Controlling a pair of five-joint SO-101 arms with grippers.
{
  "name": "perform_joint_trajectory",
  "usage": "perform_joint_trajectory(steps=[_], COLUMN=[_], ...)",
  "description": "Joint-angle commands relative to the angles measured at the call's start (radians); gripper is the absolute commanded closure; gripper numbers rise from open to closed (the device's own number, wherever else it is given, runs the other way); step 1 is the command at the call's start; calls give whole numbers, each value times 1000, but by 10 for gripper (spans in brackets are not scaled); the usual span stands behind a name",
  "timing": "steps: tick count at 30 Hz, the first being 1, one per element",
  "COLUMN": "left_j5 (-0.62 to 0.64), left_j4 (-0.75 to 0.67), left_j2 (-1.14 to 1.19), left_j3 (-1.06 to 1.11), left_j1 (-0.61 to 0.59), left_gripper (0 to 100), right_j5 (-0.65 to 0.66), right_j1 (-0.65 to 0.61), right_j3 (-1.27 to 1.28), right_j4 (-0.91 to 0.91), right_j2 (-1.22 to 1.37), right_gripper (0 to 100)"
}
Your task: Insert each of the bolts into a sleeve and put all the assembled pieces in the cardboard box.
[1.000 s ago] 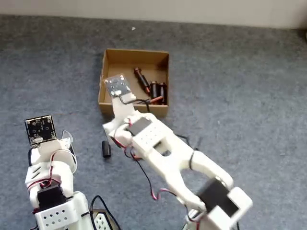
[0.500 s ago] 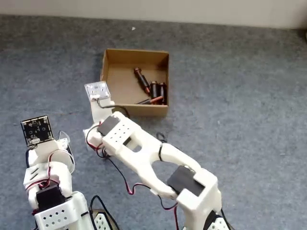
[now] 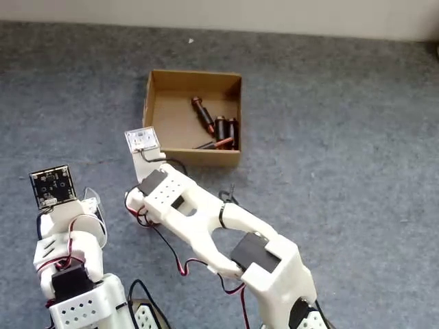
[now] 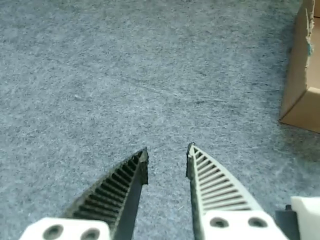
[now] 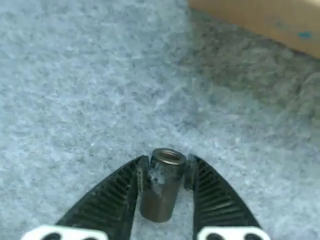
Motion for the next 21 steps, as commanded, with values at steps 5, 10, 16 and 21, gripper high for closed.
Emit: perform_joint_trajectory(steps=[5,10,16,21], left_j5=[6,6,6,3], left_j4=[-21,-21,-21,-23], left_j2=[-8,-8,-8,-8], left_j3=[-41,-39,-39,-25], left_j1=[-10,-10,5,39], left_gripper=[849,849,848,847], right_j5=[54,153,158,160], right_j1=[-24,21,196,358], right_j3=[-48,-97,-13,188], right_j4=[185,332,404,394], right_j2=[-30,-205,-501,-720], right_gripper=[993,993,993,993])
